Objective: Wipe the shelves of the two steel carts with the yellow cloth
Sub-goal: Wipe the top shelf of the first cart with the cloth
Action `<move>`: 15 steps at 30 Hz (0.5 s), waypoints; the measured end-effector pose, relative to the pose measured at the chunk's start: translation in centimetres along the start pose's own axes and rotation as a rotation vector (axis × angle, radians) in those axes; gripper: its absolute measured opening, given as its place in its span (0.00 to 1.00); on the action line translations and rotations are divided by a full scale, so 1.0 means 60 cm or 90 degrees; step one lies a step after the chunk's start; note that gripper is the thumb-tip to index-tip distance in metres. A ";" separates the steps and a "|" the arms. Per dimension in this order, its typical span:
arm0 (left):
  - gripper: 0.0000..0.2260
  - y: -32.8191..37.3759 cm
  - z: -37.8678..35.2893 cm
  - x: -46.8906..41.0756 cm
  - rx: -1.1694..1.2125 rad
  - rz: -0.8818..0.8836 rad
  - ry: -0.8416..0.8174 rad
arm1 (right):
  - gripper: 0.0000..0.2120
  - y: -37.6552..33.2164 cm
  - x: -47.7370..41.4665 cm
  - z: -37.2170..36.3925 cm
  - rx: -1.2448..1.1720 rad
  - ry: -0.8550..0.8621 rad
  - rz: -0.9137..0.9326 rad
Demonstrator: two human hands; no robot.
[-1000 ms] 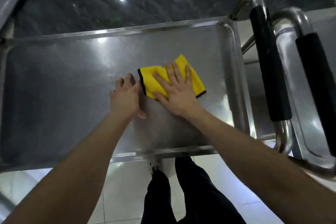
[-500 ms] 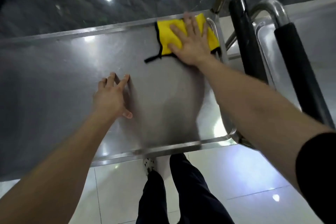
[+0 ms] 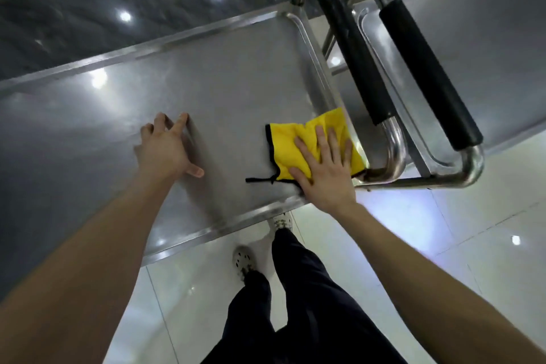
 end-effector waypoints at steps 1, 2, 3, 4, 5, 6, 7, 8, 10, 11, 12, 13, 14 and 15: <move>0.67 0.001 0.001 0.003 0.000 0.001 0.000 | 0.35 -0.023 0.033 -0.005 -0.018 0.002 -0.018; 0.67 0.001 0.002 0.004 -0.005 0.002 -0.002 | 0.35 -0.055 0.055 -0.009 -0.037 0.009 -0.031; 0.67 0.001 0.003 0.006 -0.011 0.002 -0.005 | 0.35 -0.094 0.066 -0.013 -0.053 0.013 -0.028; 0.66 0.001 0.003 0.006 -0.018 0.001 -0.005 | 0.35 -0.138 0.069 -0.015 -0.066 0.018 -0.006; 0.64 0.000 0.003 0.007 -0.023 -0.003 0.001 | 0.36 -0.183 0.066 -0.017 -0.072 0.020 0.035; 0.61 -0.002 0.003 0.007 -0.027 -0.007 0.016 | 0.36 -0.220 0.058 -0.019 -0.075 0.017 0.089; 0.57 -0.004 0.002 0.007 -0.030 -0.009 0.036 | 0.37 -0.244 0.045 -0.019 -0.079 0.012 0.144; 0.54 -0.007 0.002 0.007 -0.033 -0.008 0.052 | 0.38 -0.252 0.029 -0.020 -0.077 0.007 0.196; 0.55 -0.010 0.000 0.005 -0.036 -0.010 0.054 | 0.36 -0.230 -0.018 -0.018 -0.059 0.007 0.289; 0.57 -0.011 -0.002 0.003 -0.032 -0.013 0.046 | 0.35 -0.206 -0.049 -0.016 -0.041 0.008 0.324; 0.61 -0.012 -0.003 0.001 -0.025 -0.015 0.035 | 0.34 -0.177 -0.085 -0.012 -0.020 0.009 0.344; 0.64 -0.012 -0.003 -0.002 -0.016 -0.014 0.023 | 0.34 -0.147 -0.128 -0.007 -0.003 0.010 0.340; 0.66 -0.013 -0.005 -0.005 -0.007 -0.012 0.013 | 0.34 -0.119 -0.178 -0.001 0.006 0.006 0.314; 0.67 -0.014 -0.006 -0.007 -0.003 -0.012 0.007 | 0.34 -0.097 -0.234 0.005 0.008 -0.007 0.272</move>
Point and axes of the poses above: each hand's wrist, its own x-axis away from the middle knuckle, its own z-axis out of the back of the hand, y = z × x, the point moved 4 cm from there along -x, towards the middle knuckle, and after that the axes turned 6 degrees about x, right-handed, at the moved point
